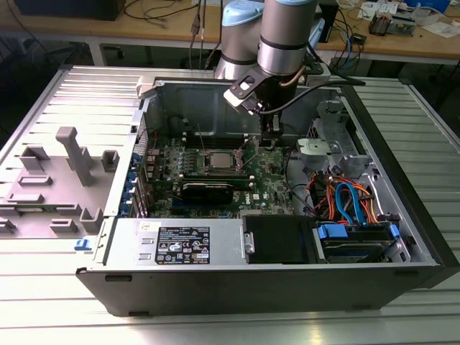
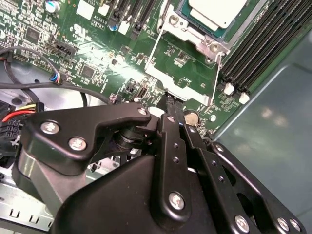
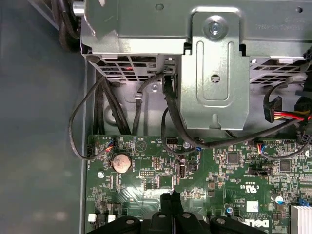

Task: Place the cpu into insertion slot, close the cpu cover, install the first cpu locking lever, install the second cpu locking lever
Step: 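Close the cpu cover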

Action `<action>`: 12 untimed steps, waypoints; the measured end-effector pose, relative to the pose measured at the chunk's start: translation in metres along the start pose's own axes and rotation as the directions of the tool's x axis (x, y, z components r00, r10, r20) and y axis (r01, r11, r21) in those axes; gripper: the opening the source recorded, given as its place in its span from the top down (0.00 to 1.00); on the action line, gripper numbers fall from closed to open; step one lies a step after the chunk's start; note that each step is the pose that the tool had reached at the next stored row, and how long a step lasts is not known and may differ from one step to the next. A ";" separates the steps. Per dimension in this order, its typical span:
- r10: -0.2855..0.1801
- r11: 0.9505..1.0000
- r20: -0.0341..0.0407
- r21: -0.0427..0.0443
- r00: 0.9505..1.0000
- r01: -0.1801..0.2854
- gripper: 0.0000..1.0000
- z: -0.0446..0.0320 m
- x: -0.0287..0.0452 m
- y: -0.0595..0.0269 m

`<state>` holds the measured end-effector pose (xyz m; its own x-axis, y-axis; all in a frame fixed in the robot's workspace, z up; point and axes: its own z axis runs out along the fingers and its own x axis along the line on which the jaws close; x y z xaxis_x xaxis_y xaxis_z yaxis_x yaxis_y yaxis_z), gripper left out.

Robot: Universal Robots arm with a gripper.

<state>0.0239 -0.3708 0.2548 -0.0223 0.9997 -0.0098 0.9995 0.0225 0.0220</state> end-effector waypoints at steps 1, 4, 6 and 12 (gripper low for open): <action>0.000 1.000 0.000 0.000 1.000 0.000 0.89 0.0000 0.0000 -0.0012; 0.000 1.000 -0.002 0.000 1.000 0.000 0.89 -0.0006 0.0002 -0.0097; 0.000 1.000 -0.002 0.000 1.000 0.000 0.89 -0.0007 0.0003 -0.0136; 0.000 1.000 -0.002 0.000 1.000 0.000 0.89 -0.0008 0.0004 -0.0162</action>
<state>0.0077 -0.3708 0.2553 -0.0223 0.9997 -0.0079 0.9995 0.0225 0.0221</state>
